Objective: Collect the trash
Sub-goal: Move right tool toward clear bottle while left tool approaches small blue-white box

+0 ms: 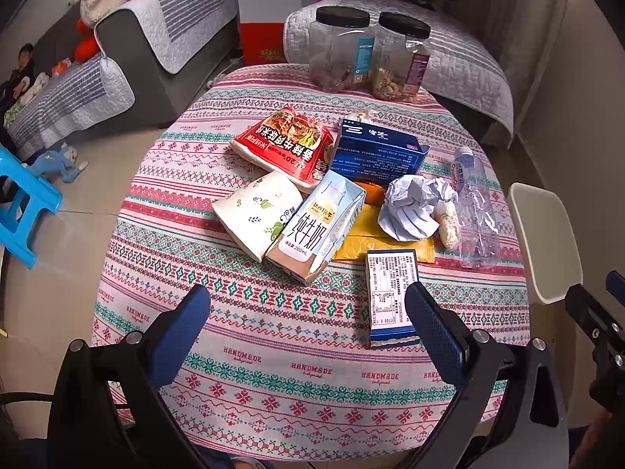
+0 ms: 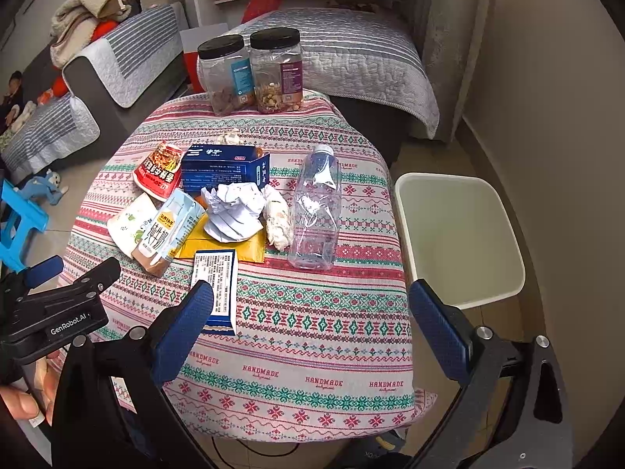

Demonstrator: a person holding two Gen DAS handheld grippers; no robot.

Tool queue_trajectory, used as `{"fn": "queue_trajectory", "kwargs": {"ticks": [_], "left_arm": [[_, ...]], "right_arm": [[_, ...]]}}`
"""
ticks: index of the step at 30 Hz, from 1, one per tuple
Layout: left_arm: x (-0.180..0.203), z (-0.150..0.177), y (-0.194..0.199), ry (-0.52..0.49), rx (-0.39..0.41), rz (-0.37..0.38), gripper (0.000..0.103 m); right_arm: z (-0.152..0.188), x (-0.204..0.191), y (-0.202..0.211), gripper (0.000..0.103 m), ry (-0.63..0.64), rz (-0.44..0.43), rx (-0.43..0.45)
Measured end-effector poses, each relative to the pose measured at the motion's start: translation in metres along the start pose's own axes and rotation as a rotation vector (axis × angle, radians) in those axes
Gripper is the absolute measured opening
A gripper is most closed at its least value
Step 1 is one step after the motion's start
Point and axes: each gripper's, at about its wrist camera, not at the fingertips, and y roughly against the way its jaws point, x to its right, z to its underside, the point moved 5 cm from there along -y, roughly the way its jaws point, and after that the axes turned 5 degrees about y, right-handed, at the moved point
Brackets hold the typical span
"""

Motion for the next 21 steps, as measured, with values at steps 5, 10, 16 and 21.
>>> {"fn": "queue_trajectory", "kwargs": {"ticks": [5,10,16,21], "left_arm": [[0.001,0.0,-0.004,0.012,-0.014,0.022,0.096],[0.001,-0.001,-0.006,0.025,-0.017,0.037,0.097],[0.005,0.002,-0.013,0.034,-0.046,0.067,0.096],[0.017,0.012,-0.018,0.008,-0.065,0.071,0.096]], "right_arm": [[0.0,0.002,0.0,0.096,-0.01,-0.014,-0.001],[0.001,-0.001,0.0,0.096,0.007,-0.022,-0.003],[-0.001,0.004,0.001,0.096,-0.028,-0.052,-0.008],[0.001,0.005,0.001,0.096,-0.029,-0.046,-0.018]]}}
